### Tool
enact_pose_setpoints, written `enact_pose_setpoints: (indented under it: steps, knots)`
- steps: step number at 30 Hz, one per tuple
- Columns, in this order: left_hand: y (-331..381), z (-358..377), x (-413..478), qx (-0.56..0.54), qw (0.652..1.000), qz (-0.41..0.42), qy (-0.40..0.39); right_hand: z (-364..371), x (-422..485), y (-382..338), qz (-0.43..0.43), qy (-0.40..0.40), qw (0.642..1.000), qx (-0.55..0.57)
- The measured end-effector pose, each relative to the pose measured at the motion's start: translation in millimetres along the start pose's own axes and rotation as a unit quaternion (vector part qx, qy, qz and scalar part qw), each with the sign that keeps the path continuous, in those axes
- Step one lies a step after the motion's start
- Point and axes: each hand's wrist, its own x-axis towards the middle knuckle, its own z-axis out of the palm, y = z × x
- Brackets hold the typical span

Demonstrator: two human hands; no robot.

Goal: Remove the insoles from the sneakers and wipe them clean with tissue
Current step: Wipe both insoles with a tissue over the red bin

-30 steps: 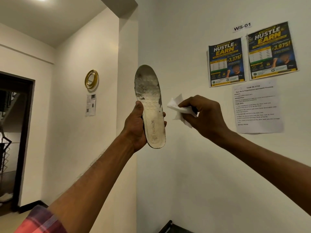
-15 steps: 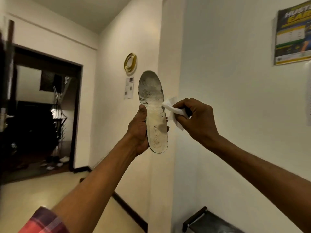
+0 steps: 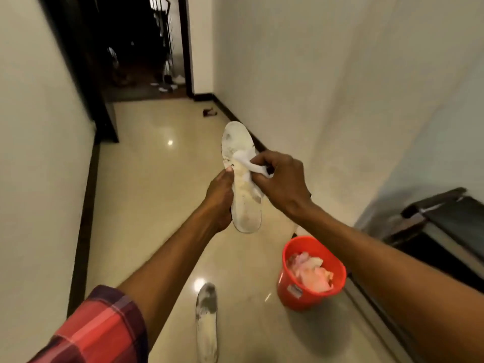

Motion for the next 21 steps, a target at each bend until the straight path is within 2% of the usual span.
enact_pose_setpoints:
  steps: [3,6,10,14,17,21]
  knots:
    - [-103,-46,31,0.042,0.994,-0.071,0.076,79,-55,65,0.083,-0.072,0.994,0.020]
    - [-215,-90,53,0.092,0.979,-0.140,0.117,150,-120,129,0.161,-0.127,0.978,0.027]
    - [-346,-134,42,0.122,0.956,-0.220,0.152,211,-212,190,0.244,-0.192,0.950,0.023]
    - [-452,-155,18,0.149,0.929,-0.276,0.196,241,-298,233,0.297,-0.245,0.923,0.013]
    - [-500,-158,6,0.193,0.919,-0.266,0.216,251,-345,260,0.319,-0.271,0.908,0.011]
    - [-527,-150,-1,0.312,0.898,-0.210,0.230,260,-386,286,0.352,-0.283,0.892,-0.006]
